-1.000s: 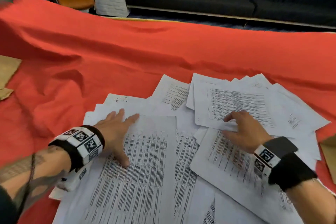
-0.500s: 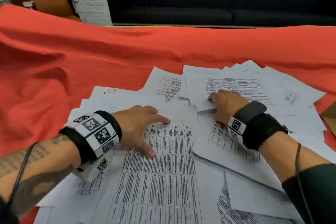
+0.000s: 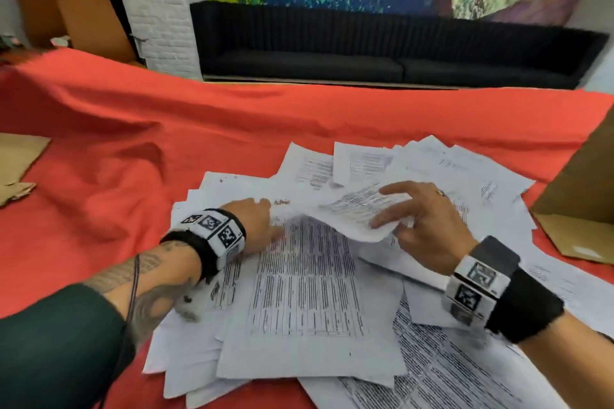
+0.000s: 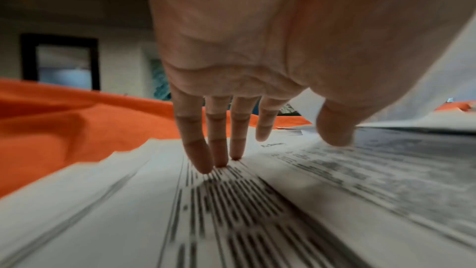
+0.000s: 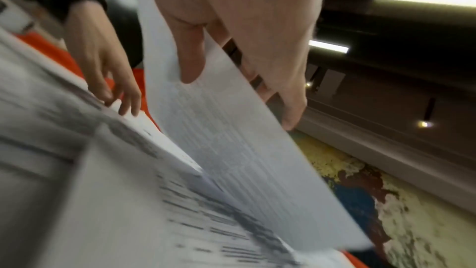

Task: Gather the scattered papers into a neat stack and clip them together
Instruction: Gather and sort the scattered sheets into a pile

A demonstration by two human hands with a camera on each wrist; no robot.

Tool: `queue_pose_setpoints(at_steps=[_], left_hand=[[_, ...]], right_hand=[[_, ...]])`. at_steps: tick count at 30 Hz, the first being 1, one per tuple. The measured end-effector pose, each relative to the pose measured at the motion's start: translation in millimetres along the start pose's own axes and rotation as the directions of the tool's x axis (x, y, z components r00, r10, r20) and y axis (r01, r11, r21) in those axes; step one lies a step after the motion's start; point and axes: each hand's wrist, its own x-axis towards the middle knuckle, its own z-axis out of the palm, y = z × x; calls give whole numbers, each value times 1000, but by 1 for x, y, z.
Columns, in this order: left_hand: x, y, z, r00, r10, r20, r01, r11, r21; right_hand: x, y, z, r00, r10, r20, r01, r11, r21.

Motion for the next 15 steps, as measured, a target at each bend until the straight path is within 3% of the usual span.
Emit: queue_pose_setpoints(at_steps=[2,5,6,8,9,10,13,15], left_hand=[[-13,-2,-1,1000,0,13,1,996,-84],[-36,4,-2,1000,0,14,5,947,-322],[-42,6,-1,999,-6,36,21,894,-447],[-55,7,0,991,-44,127,124,663,-738],[-58,7,3,982,-34,184,168,589,-791],[-59,6,6,976,-17,216,181,616,-767],[-69,6,13,990,-12,137,63,927,-371],[-76,7,14,998,-14,62,25,982,-185]], right_hand=[[-16,-6,0,985,70,156,-77,996,40],[-38,-11,1,917,122,381,-151,987,46],[-44,-12,1,898,130,420,-166,985,50],[-54,-13,1,865,122,487,-166,985,48],[-59,-14,1,849,117,516,-159,987,38],[-64,-17,0,839,114,532,-155,987,33],[-72,-29,-9,877,166,451,-185,983,-3],[-69,-29,-14,894,291,341,-299,954,-32]])
